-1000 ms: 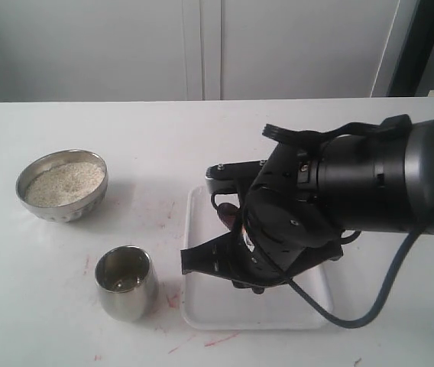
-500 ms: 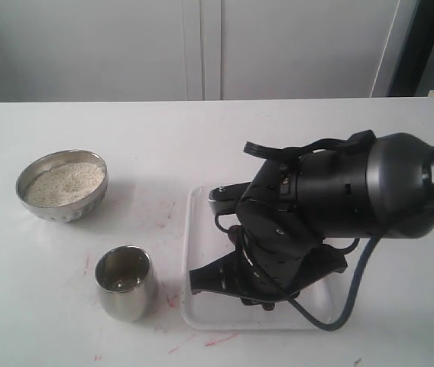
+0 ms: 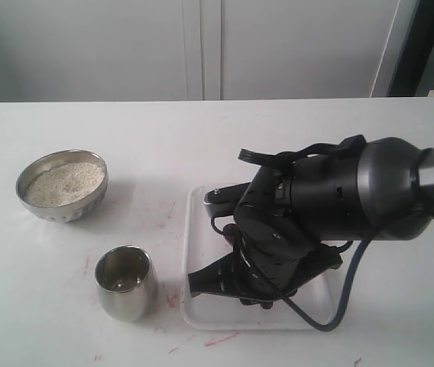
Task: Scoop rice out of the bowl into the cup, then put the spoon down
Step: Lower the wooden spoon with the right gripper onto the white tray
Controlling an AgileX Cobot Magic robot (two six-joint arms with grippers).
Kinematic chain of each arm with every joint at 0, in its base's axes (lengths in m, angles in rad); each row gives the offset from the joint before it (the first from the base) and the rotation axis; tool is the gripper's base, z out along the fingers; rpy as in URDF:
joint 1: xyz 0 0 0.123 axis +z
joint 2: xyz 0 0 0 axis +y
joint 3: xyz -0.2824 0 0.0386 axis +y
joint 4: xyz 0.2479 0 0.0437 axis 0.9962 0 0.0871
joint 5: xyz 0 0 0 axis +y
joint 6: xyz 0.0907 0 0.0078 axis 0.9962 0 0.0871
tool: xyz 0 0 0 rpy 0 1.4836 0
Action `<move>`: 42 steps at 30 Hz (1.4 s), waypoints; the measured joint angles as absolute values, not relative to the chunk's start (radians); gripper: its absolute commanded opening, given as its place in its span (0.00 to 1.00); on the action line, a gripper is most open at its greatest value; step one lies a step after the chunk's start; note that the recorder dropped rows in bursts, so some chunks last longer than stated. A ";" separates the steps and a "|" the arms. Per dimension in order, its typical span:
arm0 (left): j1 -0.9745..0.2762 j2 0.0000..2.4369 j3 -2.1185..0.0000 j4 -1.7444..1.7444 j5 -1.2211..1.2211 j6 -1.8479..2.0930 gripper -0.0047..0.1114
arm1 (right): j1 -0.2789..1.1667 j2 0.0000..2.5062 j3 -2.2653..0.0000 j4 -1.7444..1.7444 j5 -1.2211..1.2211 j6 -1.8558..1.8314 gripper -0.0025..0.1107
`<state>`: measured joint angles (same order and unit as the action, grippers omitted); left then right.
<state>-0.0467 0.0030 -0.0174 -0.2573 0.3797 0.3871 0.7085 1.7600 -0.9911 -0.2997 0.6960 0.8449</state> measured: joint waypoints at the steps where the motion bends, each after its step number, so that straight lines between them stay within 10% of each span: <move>1: -0.047 0.003 -0.017 -0.257 0.380 0.387 0.16 | 0.708 1.760 -0.991 -0.300 0.696 0.845 0.06; 8: -0.047 0.003 -0.017 -0.257 0.380 0.387 0.16 | 0.708 1.760 -0.991 -0.300 0.696 0.843 0.20; 42: -0.047 0.003 -0.017 -0.257 0.380 0.387 0.16 | 0.708 1.790 -0.991 -0.498 0.668 0.837 0.27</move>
<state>-0.0467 0.0030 -0.0174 -0.2573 0.3797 0.3871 0.7085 1.7904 -0.9911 -0.4979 0.6678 0.8369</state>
